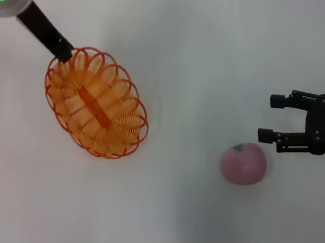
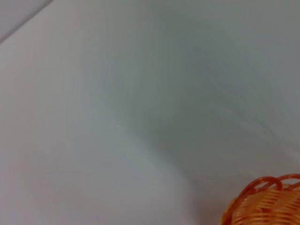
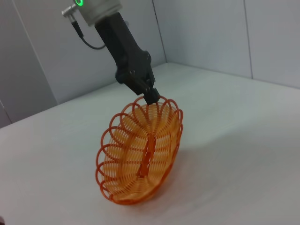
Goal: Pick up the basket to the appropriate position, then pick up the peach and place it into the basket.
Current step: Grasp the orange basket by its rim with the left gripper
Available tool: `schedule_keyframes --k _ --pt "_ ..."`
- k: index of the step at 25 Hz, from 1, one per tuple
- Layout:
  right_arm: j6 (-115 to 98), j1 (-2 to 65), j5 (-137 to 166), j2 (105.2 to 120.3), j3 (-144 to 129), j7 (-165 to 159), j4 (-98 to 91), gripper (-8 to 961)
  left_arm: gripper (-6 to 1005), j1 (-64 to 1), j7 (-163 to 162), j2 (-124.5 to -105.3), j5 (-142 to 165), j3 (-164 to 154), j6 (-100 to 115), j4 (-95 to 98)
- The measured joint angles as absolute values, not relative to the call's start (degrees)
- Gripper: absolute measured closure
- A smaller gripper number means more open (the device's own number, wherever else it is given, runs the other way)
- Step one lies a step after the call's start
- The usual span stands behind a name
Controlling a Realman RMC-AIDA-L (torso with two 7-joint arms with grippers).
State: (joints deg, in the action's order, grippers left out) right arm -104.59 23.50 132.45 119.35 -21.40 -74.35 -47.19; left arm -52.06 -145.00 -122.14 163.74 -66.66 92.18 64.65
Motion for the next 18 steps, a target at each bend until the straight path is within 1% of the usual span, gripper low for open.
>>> schedule_keyframes --k 3,9,12,14,18 --pt "-104.6 23.4 131.8 119.35 -21.5 -74.3 -47.2 34 958 -52.2 -146.3 -122.83 163.7 -66.2 96.9 71.2" --pt "-105.2 23.4 130.5 119.34 -21.5 -74.4 -47.4 34 962 -52.2 -148.8 -123.26 163.7 -66.0 100.4 75.3" --pt "-106.1 23.5 130.3 119.07 -21.5 -74.4 -47.9 34 959 -51.9 -150.9 -123.41 163.7 -65.7 101.3 76.2" --pt "-106.2 23.7 130.3 118.96 -21.5 -74.4 -48.2 34 956 -51.1 -152.4 -123.67 163.7 -64.9 101.5 77.6" --pt "-106.1 23.7 130.5 119.02 -21.5 -74.0 -48.4 34 948 -47.3 -156.2 -124.14 162.8 -63.3 101.1 79.5"
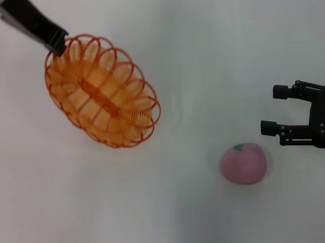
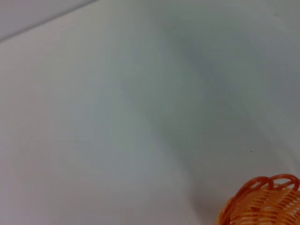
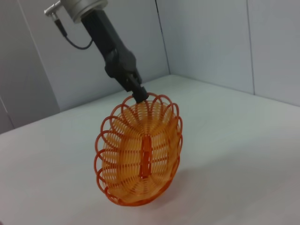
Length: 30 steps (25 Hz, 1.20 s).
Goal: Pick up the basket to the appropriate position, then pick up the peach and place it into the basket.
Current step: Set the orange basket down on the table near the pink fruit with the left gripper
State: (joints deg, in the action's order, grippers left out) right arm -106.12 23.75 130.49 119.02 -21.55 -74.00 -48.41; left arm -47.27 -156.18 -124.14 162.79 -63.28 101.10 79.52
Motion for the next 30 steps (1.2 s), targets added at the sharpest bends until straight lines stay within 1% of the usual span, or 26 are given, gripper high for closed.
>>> schedule_keyframes --k 5,7,13,15,20,26,30 --pt "-105.9 23.6 130.8 119.04 -21.6 -70.4 -48.4 35 939 -42.5 -162.1 -124.23 159.4 -63.1 96.6 78.3" --pt "-105.9 23.9 130.8 118.77 -22.3 -69.5 -48.4 35 935 -41.3 -164.9 -124.29 158.3 -63.1 94.8 77.8" --pt "-103.6 24.1 131.0 117.44 -26.8 -69.0 -49.1 35 924 -40.4 -170.5 -124.51 156.3 -61.2 89.5 74.3" --pt "-103.5 24.1 131.0 117.26 -27.1 -68.2 -49.4 35 921 -40.4 -170.6 -124.64 153.8 -57.3 87.4 71.0" --pt "-103.3 23.9 131.0 117.1 -28.0 -65.3 -51.9 35 912 -38.8 -170.6 -124.48 145.4 -51.5 81.1 62.8" --pt "-103.3 24.2 131.2 116.6 -28.6 -63.7 -53.3 35 901 -35.4 -170.6 -124.63 144.2 -51.8 78.2 61.1" --pt "-103.6 24.3 131.2 116.98 -28.9 -63.7 -54.8 36 893 -33.9 -170.5 -124.55 144.0 -52.4 77.8 61.3"
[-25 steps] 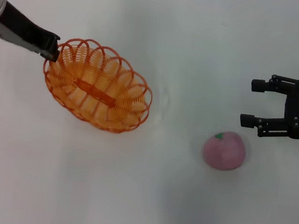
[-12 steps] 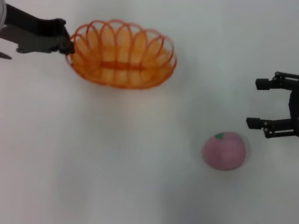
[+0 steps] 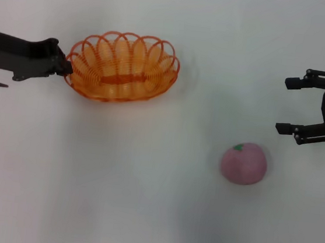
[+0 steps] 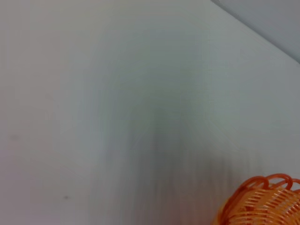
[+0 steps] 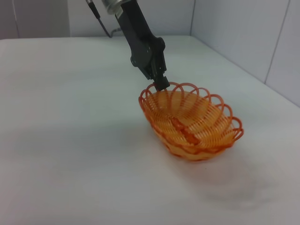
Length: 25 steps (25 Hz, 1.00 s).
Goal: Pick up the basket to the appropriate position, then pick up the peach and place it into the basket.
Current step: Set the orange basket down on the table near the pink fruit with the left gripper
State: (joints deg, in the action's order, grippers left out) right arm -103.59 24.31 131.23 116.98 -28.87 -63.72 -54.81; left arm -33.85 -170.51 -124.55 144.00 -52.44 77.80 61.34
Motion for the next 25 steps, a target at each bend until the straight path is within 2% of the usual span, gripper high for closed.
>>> schedule_keyframes --k 11,17,19,22,25 --pt "-103.3 25.5 130.9 117.28 -30.3 -63.8 -55.2 36 873 -33.0 -168.4 -123.89 144.4 -54.3 78.7 63.0" --pt "-104.1 26.2 129.4 117.99 -29.6 -66.2 -56.2 36 695 -32.4 -162.9 -123.71 144.3 -54.1 78.7 63.9" --pt "-104.3 26.2 127.7 118.53 -29.4 -68.8 -57.0 36 597 -31.6 -158.9 -123.92 143.6 -54.4 78.8 65.9" --pt "-103.7 26.4 125.9 119.1 -29.4 -73.2 -57.4 37 451 -28.1 -148.8 -124.49 139.3 -57.2 78.0 71.4" --pt "-102.0 26.9 124.8 119.39 -29.4 -78.1 -57.2 37 400 -23.7 -136.0 -124.48 130.4 -58.8 77.0 74.9"
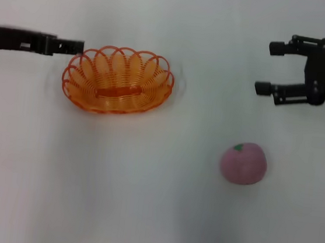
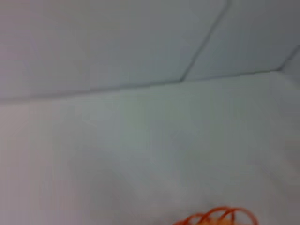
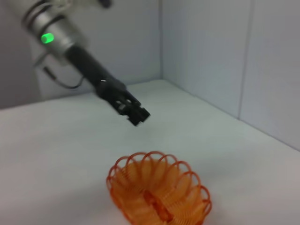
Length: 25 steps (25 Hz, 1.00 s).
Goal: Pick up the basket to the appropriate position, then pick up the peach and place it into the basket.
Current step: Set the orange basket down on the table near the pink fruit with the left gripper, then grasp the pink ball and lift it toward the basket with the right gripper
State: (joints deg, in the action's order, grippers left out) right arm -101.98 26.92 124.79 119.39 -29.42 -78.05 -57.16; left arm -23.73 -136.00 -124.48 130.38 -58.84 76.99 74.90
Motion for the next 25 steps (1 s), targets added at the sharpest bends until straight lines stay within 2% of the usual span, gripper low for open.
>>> schedule_keyframes --k 5,9,14,22,25 --pt "-98.3 27.6 123.3 119.64 -29.9 -83.4 -53.9 37 315 -21.3 -112.4 -123.96 119.1 -49.6 89.0 73.5" --pt "-96.1 28.4 123.0 119.58 -29.8 -85.4 -51.6 37 296 -21.1 -97.3 -123.07 117.6 -40.7 103.6 67.3" --pt "-93.7 29.8 123.3 119.15 -30.4 -88.5 -50.5 37 273 -16.8 -87.5 -123.8 119.9 -37.9 105.6 62.8" --pt "-93.7 31.2 124.3 117.85 -34.6 -96.6 -53.7 38 235 -13.6 -80.2 -124.35 123.4 -36.6 106.5 59.6" --pt "-96.3 32.3 124.3 116.41 -37.4 -100.3 -55.8 38 221 -13.6 -79.4 -124.37 123.8 -36.3 105.3 58.3"
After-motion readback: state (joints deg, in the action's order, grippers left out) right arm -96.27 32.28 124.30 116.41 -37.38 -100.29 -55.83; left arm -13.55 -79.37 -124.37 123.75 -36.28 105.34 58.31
